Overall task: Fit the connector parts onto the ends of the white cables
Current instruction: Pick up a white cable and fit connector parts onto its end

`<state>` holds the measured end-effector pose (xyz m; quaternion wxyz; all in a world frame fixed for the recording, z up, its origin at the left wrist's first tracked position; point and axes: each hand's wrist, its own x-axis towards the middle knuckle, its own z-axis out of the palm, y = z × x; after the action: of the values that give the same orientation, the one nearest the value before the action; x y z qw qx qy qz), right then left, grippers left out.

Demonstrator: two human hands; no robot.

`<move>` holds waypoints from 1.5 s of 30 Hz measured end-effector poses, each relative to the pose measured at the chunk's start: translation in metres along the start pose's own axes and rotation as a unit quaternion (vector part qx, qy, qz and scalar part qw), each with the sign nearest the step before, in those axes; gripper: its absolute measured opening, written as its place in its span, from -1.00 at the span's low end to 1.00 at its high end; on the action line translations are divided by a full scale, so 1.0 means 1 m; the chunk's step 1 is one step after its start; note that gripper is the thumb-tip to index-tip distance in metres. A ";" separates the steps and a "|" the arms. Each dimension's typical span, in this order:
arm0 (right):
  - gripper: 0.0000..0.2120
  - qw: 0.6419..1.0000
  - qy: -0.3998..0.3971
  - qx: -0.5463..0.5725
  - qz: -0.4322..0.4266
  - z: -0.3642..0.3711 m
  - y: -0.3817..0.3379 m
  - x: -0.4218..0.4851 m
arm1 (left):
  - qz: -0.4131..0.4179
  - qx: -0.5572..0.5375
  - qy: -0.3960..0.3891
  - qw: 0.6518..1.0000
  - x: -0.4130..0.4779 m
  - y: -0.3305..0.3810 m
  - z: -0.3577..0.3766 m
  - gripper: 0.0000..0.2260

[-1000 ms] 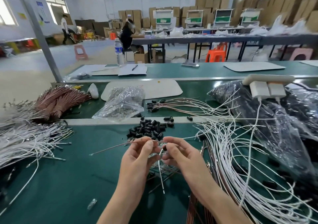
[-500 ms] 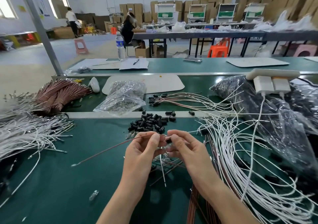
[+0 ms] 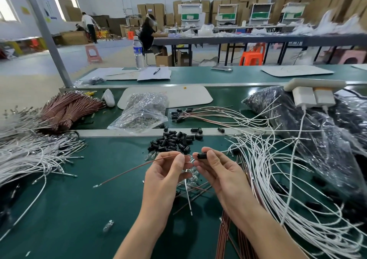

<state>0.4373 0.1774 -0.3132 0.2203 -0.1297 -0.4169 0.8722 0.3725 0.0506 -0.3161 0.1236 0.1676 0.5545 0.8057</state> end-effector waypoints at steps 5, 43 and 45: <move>-0.74 1.000 -0.001 -0.001 0.006 0.003 0.001 -0.002 | -0.002 -0.004 -0.009 1.000 -0.002 0.000 0.003 -0.93; -0.71 0.999 -0.013 0.006 0.040 0.004 0.000 -0.004 | -0.046 -0.031 0.005 0.998 0.001 0.000 0.001 -0.75; -0.73 0.999 -0.026 0.000 0.044 0.006 0.004 -0.004 | -0.047 -0.014 -0.027 0.998 -0.001 -0.002 0.004 -0.76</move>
<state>0.4373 0.1692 -0.3122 0.1712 -0.1250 -0.4164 0.8841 0.3749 0.0540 -0.3171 0.1783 0.1611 0.5471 0.8019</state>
